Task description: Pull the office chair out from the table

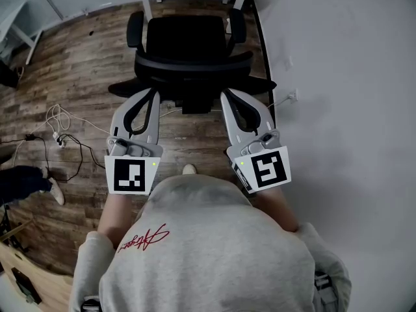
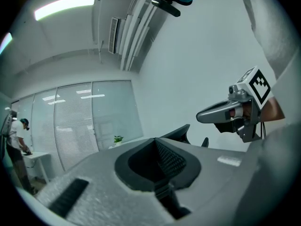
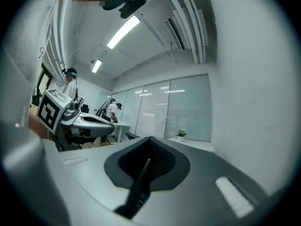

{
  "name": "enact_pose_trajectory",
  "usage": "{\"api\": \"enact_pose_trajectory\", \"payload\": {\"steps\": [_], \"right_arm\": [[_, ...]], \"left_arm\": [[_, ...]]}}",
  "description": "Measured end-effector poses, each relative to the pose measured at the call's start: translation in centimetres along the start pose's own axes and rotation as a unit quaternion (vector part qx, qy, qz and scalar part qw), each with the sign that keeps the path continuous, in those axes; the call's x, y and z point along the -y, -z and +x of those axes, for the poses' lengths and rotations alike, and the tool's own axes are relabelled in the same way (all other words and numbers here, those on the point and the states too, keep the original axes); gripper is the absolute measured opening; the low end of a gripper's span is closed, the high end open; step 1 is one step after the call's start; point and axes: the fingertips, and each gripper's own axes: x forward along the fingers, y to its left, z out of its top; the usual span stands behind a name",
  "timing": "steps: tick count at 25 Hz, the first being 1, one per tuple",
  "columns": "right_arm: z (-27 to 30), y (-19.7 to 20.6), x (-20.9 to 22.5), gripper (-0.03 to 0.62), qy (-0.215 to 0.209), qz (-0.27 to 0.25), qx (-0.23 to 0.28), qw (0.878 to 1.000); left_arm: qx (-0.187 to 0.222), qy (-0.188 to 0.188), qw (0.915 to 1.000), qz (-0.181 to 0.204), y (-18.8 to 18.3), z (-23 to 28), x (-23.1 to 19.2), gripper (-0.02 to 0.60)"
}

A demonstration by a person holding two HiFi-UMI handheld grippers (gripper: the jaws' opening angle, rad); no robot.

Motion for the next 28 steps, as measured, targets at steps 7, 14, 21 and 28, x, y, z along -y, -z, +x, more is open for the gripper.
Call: {"api": "enact_pose_trajectory", "payload": {"steps": [7,14,21,28], "right_arm": [[0.1,0.2,0.4,0.000,0.007,0.015,0.004,1.000],[-0.2,0.4,0.9,0.000,0.009,0.020,0.004,1.000],[-0.6,0.3,1.5,0.000,0.009,0.024,0.002,1.000],[-1.3,-0.1,2.4,0.000,0.014,0.021,0.001,1.000]], "left_arm": [[0.005,-0.002,1.0000,-0.002,0.2,0.0,-0.3,-0.003],[-0.004,-0.004,1.0000,0.001,0.3,0.1,-0.1,-0.003],[-0.002,-0.010,0.9998,-0.019,0.1,0.4,0.0,-0.003],[0.001,-0.010,0.9996,-0.025,-0.6,0.8,0.8,-0.003]]}}
